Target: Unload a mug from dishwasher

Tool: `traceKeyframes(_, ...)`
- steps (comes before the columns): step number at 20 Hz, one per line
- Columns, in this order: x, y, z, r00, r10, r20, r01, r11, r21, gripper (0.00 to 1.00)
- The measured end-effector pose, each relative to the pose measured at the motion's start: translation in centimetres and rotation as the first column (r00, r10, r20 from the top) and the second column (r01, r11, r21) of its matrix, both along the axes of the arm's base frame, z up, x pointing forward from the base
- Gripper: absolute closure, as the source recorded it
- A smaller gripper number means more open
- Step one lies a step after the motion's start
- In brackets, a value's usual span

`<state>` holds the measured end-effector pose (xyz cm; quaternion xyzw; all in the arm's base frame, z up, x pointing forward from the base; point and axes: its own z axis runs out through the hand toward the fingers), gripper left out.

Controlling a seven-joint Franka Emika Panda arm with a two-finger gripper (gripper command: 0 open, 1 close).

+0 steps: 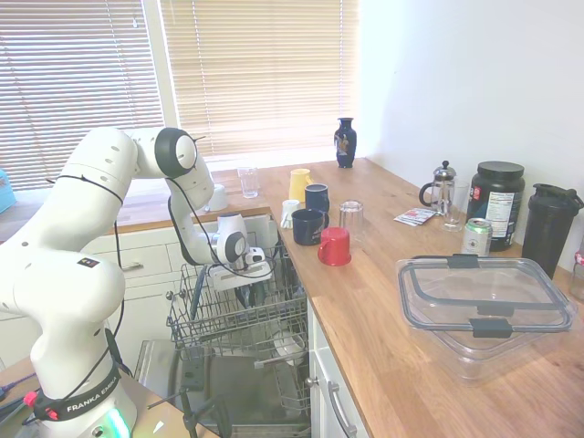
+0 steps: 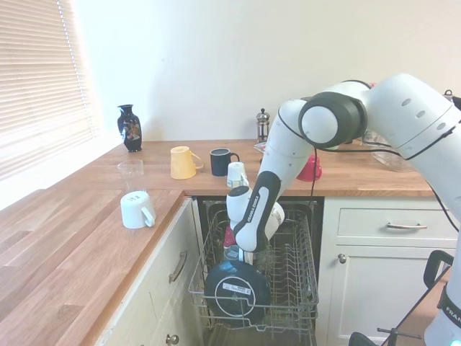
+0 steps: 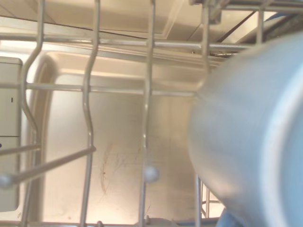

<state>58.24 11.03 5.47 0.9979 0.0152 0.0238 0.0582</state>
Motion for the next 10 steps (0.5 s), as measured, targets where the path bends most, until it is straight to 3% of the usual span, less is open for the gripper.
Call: traceKeyframes(10, 0.59, -0.12, 0.26, 1.000, -0.025, 0.002, 0.025, 1.000, 0.006, 1.00)
